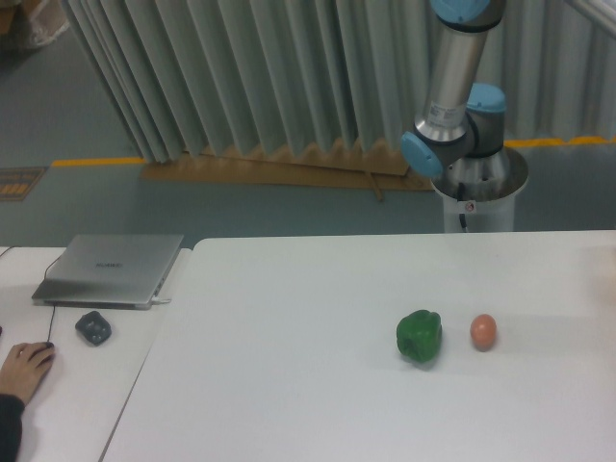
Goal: Place the bread in the basket
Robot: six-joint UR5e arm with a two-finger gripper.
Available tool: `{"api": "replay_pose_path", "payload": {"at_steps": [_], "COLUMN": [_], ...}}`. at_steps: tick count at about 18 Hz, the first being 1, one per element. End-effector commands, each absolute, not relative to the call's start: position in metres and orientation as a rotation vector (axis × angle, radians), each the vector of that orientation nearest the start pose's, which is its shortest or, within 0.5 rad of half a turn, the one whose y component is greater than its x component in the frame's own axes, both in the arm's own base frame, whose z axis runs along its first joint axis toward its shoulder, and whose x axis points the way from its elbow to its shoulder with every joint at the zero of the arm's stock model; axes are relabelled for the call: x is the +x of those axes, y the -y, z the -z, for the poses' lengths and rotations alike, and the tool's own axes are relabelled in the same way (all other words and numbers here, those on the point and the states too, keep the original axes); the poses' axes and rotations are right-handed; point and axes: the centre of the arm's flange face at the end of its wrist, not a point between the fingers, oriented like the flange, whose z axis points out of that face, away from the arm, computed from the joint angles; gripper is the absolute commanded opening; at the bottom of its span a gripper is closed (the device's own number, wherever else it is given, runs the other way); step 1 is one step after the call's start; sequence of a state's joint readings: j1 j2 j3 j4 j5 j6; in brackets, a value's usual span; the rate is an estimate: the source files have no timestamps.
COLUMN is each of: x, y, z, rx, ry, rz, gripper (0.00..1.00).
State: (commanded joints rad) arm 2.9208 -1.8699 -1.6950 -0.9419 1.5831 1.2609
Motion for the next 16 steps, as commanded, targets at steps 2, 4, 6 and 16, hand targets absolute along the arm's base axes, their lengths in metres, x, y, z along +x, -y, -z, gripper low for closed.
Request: {"api": "replay_pose_path", "payload": {"at_steps": [2, 4, 6, 16], "x": [-0.551, -0.546, -0.541, -0.519], "y": [-0.273, -0.281, -0.289, -0.312], "z": [-0.332, -0.335, -0.342, -0.429], "rx": [-3.082, -3.081, -3.074, -3.069], "ry": [0.107, 0.079, 0.055, -0.646], "rz": [-0.315, -0.322, -0.339, -0.258], "gripper": [1.00, 1.00, 1.00, 1.00]}}
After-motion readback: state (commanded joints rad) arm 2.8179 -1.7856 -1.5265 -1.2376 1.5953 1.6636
